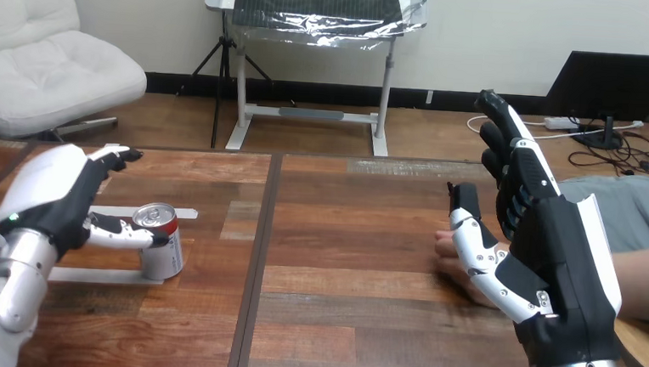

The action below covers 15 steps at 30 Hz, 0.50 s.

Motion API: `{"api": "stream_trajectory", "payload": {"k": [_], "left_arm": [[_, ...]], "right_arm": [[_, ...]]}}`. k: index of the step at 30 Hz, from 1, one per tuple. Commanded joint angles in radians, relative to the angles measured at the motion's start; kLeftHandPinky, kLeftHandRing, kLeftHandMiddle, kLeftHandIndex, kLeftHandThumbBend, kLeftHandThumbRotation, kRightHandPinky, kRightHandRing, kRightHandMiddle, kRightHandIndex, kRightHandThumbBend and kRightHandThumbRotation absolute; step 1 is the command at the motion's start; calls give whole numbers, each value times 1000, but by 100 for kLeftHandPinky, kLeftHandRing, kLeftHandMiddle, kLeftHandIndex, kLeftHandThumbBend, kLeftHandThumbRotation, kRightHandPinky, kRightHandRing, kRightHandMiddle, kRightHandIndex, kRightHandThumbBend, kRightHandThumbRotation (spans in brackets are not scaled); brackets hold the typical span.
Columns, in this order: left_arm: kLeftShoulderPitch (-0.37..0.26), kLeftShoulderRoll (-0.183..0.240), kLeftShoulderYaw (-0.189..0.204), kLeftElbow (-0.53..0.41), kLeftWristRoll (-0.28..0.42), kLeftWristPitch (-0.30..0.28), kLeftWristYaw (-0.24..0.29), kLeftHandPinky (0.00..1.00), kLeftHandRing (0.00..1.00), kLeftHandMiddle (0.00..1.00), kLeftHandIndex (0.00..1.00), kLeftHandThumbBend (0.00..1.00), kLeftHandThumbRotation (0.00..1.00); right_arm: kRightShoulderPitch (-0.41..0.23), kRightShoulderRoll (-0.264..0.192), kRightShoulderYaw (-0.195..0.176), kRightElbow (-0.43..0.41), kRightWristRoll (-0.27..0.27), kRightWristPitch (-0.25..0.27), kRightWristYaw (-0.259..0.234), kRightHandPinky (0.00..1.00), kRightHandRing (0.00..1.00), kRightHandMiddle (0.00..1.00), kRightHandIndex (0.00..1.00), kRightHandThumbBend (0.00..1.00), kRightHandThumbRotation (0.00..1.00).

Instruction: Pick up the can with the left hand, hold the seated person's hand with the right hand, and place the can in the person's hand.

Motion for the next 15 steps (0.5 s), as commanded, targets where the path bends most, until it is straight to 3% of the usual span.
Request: {"api": "stream_trajectory", "payload": {"k": [1,15], "left_arm": [[-79,45,-26,-77,29,12,-8,73,80,82,82,89,24],[-66,85,-33,-154,33,26,-124,69,75,77,77,88,14]], "right_arm": [[-60,-11,-15,-7,5,-7,4,100,100,100,94,14,0],[-71,-10,-16,1,7,-7,7,100,100,100,91,16,0]]}}
